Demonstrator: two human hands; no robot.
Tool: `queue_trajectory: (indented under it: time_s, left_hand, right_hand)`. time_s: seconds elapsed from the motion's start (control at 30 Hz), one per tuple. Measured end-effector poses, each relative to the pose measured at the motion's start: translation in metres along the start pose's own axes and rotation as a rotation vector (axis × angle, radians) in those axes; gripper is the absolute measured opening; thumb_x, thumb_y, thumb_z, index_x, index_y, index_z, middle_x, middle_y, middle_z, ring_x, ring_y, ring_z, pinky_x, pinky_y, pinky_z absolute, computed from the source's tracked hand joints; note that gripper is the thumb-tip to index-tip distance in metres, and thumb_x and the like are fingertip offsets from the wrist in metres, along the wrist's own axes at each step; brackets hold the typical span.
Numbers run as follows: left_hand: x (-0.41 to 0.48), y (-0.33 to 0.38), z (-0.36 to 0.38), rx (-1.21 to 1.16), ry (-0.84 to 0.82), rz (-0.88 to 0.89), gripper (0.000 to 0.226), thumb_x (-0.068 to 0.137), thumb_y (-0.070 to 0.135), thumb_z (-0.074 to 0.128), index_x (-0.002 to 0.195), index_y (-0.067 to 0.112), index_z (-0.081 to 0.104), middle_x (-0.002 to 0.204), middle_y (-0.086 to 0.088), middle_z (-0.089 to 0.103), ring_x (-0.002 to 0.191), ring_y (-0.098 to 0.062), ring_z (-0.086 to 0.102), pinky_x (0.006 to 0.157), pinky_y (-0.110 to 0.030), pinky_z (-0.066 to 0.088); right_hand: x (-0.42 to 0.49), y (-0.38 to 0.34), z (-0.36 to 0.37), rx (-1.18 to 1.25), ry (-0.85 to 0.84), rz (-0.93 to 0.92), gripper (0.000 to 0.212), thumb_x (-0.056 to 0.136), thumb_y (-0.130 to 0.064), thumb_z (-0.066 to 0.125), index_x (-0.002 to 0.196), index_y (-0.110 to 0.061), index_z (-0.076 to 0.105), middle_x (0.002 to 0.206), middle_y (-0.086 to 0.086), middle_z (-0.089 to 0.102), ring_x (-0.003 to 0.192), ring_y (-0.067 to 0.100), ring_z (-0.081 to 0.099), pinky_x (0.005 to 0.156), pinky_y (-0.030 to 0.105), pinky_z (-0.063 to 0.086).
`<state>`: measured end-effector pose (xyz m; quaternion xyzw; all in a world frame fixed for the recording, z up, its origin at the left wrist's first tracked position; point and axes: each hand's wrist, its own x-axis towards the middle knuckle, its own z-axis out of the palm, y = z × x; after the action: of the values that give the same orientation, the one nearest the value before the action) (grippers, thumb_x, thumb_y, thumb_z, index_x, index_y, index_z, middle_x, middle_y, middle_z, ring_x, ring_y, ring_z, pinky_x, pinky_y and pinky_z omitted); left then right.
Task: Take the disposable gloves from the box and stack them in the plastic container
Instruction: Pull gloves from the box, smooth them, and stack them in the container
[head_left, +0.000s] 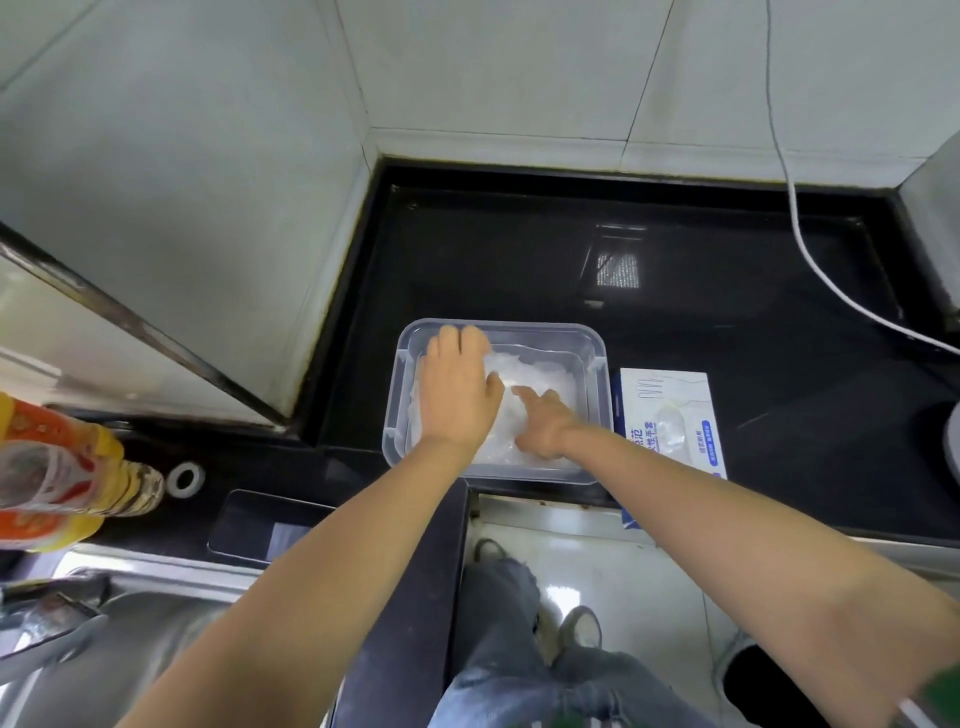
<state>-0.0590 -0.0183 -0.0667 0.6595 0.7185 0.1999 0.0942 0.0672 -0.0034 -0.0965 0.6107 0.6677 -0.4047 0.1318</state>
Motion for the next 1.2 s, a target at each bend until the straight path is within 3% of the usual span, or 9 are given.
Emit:
queue_trajectory:
  time_s: [0.07, 0.17, 0.3, 0.5, 0.63, 0.73, 0.9, 1.0, 1.2]
  left_hand:
    - [0.002, 0.011, 0.0, -0.118, -0.043, 0.099, 0.016, 0.089, 0.018, 0.065, 0.103, 0.015, 0.059, 0.108, -0.001, 0.054, 0.084, -0.016, 0.055, 0.069, -0.024, 0.045]
    - [0.007, 0.014, 0.015, -0.174, -0.477, -0.114, 0.021, 0.096, 0.024, 0.055, 0.103, 0.008, 0.066, 0.09, -0.005, 0.064, 0.077, -0.022, 0.066, 0.066, -0.03, 0.051]
    - [0.003, -0.015, 0.027, -0.11, -0.858, -0.43, 0.062, 0.094, 0.028, 0.058, 0.146, 0.012, 0.03, 0.129, -0.015, 0.052, 0.107, -0.03, 0.062, 0.078, -0.032, 0.056]
    - [0.002, -0.033, 0.021, 0.005, -0.911, -0.321, 0.091, 0.082, 0.027, 0.076, 0.149, 0.019, 0.015, 0.138, -0.016, 0.038, 0.122, -0.032, 0.046, 0.097, -0.041, 0.049]
    - [0.0, -0.027, 0.013, 0.06, -0.948, -0.251, 0.093, 0.083, 0.027, 0.075, 0.153, 0.018, 0.015, 0.145, -0.014, 0.036, 0.13, -0.032, 0.04, 0.101, -0.04, 0.045]
    - [0.001, -0.014, 0.002, 0.115, -0.868, -0.237, 0.066, 0.091, 0.027, 0.065, 0.148, 0.016, 0.033, 0.138, -0.01, 0.047, 0.119, -0.024, 0.049, 0.089, -0.031, 0.048]
    - [0.002, 0.034, -0.012, 0.29, -0.395, -0.103, 0.018, 0.097, 0.02, 0.049, 0.098, 0.012, 0.066, 0.085, -0.003, 0.059, 0.073, -0.016, 0.054, 0.053, -0.022, 0.033]
    - [0.001, 0.068, -0.016, 0.227, -0.229, 0.026, 0.019, 0.096, 0.022, 0.049, 0.088, 0.016, 0.065, 0.076, -0.001, 0.057, 0.066, -0.017, 0.051, 0.055, -0.026, 0.036]
    - [-0.017, 0.134, 0.001, -0.23, -0.361, 0.12, 0.017, 0.09, 0.012, 0.052, 0.085, 0.014, 0.068, 0.07, 0.001, 0.063, 0.075, -0.024, 0.064, 0.067, -0.034, 0.053]
  right_hand:
    - [0.003, 0.001, 0.001, -0.049, -0.005, 0.011, 0.077, 0.093, -0.012, 0.061, 0.155, -0.021, 0.015, 0.147, 0.013, 0.027, 0.123, 0.031, 0.05, 0.096, 0.035, 0.049]
    - [0.005, 0.004, 0.002, -0.03, -0.002, 0.014, 0.072, 0.092, -0.003, 0.06, 0.151, -0.015, 0.021, 0.142, 0.012, 0.031, 0.122, 0.03, 0.051, 0.096, 0.034, 0.049]
    - [0.008, 0.008, -0.001, 0.033, 0.015, 0.015, 0.086, 0.087, 0.001, 0.065, 0.155, -0.028, 0.019, 0.147, 0.01, 0.025, 0.126, 0.032, 0.047, 0.1, 0.034, 0.049]
    - [0.013, 0.01, 0.007, 0.093, -0.03, 0.019, 0.089, 0.086, 0.004, 0.063, 0.154, -0.03, 0.017, 0.143, 0.012, 0.034, 0.116, 0.033, 0.055, 0.076, 0.029, 0.055]
    - [0.011, 0.009, 0.004, -0.005, -0.028, 0.066, 0.094, 0.091, -0.01, 0.063, 0.157, -0.03, -0.001, 0.155, 0.015, 0.017, 0.128, 0.036, 0.046, 0.098, 0.036, 0.052]
    - [0.005, 0.003, -0.014, 0.099, 0.112, -0.066, 0.068, 0.097, -0.013, 0.058, 0.155, -0.02, 0.024, 0.151, 0.013, 0.037, 0.133, 0.032, 0.046, 0.107, 0.035, 0.043]
    - [-0.028, 0.015, -0.062, 0.481, 0.558, -0.342, 0.019, 0.096, -0.009, 0.056, 0.103, -0.013, 0.073, 0.091, -0.005, 0.07, 0.081, 0.006, 0.064, 0.078, 0.019, 0.051]
    - [-0.042, 0.05, -0.078, 0.455, 0.674, -0.235, 0.017, 0.094, -0.014, 0.055, 0.093, -0.014, 0.072, 0.076, -0.003, 0.069, 0.074, 0.015, 0.065, 0.071, 0.027, 0.052]
    - [-0.062, 0.137, -0.05, -0.045, 0.419, 0.169, 0.023, 0.088, -0.014, 0.055, 0.107, -0.014, 0.068, 0.113, 0.008, 0.062, 0.101, 0.028, 0.062, 0.079, 0.033, 0.053]
